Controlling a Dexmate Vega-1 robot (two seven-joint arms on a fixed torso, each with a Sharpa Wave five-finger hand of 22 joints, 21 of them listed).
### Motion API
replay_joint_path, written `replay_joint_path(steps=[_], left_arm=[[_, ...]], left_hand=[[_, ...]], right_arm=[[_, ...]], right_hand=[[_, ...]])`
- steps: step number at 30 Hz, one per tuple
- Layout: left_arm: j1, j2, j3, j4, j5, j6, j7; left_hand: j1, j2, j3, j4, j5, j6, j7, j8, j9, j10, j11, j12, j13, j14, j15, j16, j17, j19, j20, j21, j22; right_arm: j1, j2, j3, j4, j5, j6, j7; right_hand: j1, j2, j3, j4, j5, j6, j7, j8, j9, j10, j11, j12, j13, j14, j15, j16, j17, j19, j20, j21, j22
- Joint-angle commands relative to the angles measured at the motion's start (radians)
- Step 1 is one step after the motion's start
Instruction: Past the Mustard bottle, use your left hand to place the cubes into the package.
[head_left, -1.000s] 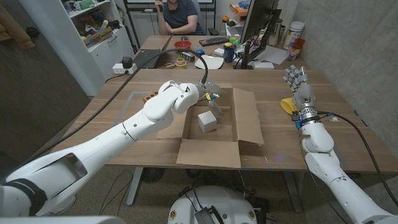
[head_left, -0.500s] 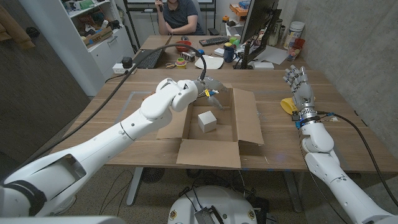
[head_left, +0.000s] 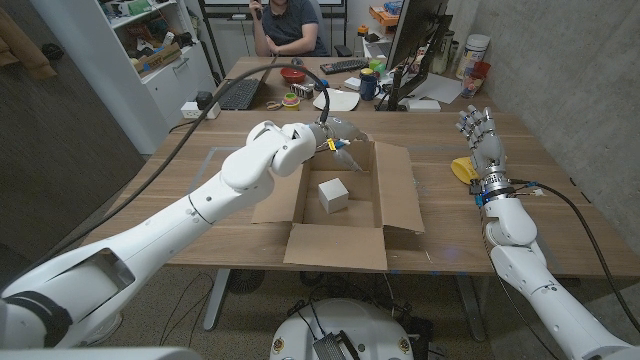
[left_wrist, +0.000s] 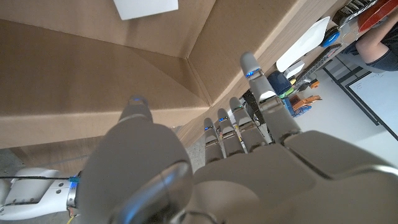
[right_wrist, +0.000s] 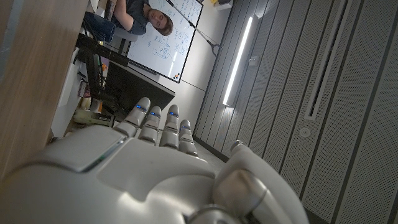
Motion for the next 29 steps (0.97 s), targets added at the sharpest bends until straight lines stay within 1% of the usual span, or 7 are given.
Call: replay_joint_path(steps=[1,7,22,23,26,27,29], left_arm=[[0.018,0.013,-0.026,-0.040,0.002,-0.004,0.013],[0.029,0.017,-0.046,-0.064,-0.010,-0.007,0.020],[0.052,0.021,-0.086,-0.104,0.004,0.012,0.038],[0.060,0.022,-0.096,-0.111,-0.008,0.014,0.047],[0.062,0.025,-0.099,-0.118,-0.003,0.013,0.045],[0.064,0.025,-0.109,-0.121,-0.026,0.012,0.042],[0.068,0.029,-0.109,-0.128,-0.008,0.014,0.053]], left_hand=[[0.006,0.010,-0.007,0.000,0.004,0.008,0.001,0.008,0.002,0.009,-0.002,0.006,0.002,0.011,-0.002,0.007,-0.001,0.009,0.000,-0.001,0.004],[0.006,0.011,-0.009,0.000,0.006,0.007,0.001,0.008,0.002,0.009,0.004,0.005,0.002,0.012,-0.004,0.007,-0.001,0.010,-0.002,-0.003,0.005],[0.005,0.015,-0.015,0.002,0.008,0.004,0.001,0.006,0.002,0.009,0.002,0.002,0.002,0.013,-0.003,0.006,-0.001,0.013,-0.003,-0.009,0.005],[0.005,0.015,-0.016,0.002,0.008,0.004,0.000,0.006,0.002,0.009,0.003,0.002,0.002,0.013,-0.003,0.006,-0.001,0.013,-0.003,-0.010,0.005],[0.005,0.016,-0.017,0.002,0.009,0.004,0.002,0.006,0.002,0.010,0.004,0.002,0.002,0.014,-0.004,0.007,-0.001,0.014,-0.003,-0.011,0.005],[0.004,0.016,-0.018,0.003,0.009,0.004,0.000,0.007,0.002,0.011,0.004,0.002,0.002,0.015,-0.005,0.007,-0.001,0.015,-0.003,-0.012,0.005],[0.004,0.016,-0.019,0.003,0.009,0.004,0.001,0.007,0.002,0.013,0.006,0.003,0.003,0.016,-0.004,0.007,-0.001,0.015,-0.002,-0.012,0.005]], right_arm=[[-0.004,-0.003,-0.003,-0.007,-0.006,0.003,-0.009],[-0.009,-0.005,-0.003,-0.015,-0.006,0.001,-0.017],[-0.012,-0.007,-0.006,-0.021,-0.007,0.004,-0.023],[-0.012,-0.010,-0.007,-0.020,-0.006,0.006,-0.018],[-0.015,-0.009,-0.006,-0.027,-0.006,0.002,-0.028],[-0.015,-0.010,-0.006,-0.027,-0.007,0.004,-0.026],[-0.016,-0.010,-0.006,-0.029,-0.007,0.003,-0.028]], right_hand=[[-0.001,0.003,-0.005,0.000,0.005,0.010,0.001,0.000,0.003,0.004,0.001,-0.002,0.005,0.009,0.001,-0.002,0.002,0.001,0.004,-0.003,0.004],[-0.001,0.004,-0.005,-0.001,0.005,0.010,0.002,0.000,0.003,0.003,0.000,-0.002,0.005,0.010,0.001,-0.002,0.002,0.001,0.003,-0.005,0.004],[-0.001,0.004,-0.007,-0.001,0.006,0.011,0.002,0.000,0.003,0.004,0.000,-0.002,0.005,0.009,0.000,-0.002,0.002,0.003,0.003,-0.009,0.004],[-0.001,0.004,-0.007,-0.001,0.006,0.011,0.002,0.000,0.003,0.004,-0.001,-0.002,0.005,0.009,0.001,-0.002,0.002,0.003,0.003,-0.009,0.004],[-0.001,0.004,-0.007,-0.001,0.006,0.011,0.002,0.000,0.003,0.004,-0.001,-0.003,0.005,0.009,0.001,-0.002,0.002,0.003,0.004,-0.010,0.004],[-0.001,0.004,-0.007,-0.001,0.006,0.011,0.002,0.000,0.003,0.004,-0.001,-0.003,0.005,0.009,0.001,-0.002,0.002,0.003,0.004,-0.010,0.004],[-0.001,0.004,-0.007,-0.001,0.006,0.012,0.002,0.000,0.003,0.004,-0.001,-0.002,0.005,0.009,0.001,-0.002,0.002,0.003,0.004,-0.011,0.004]])
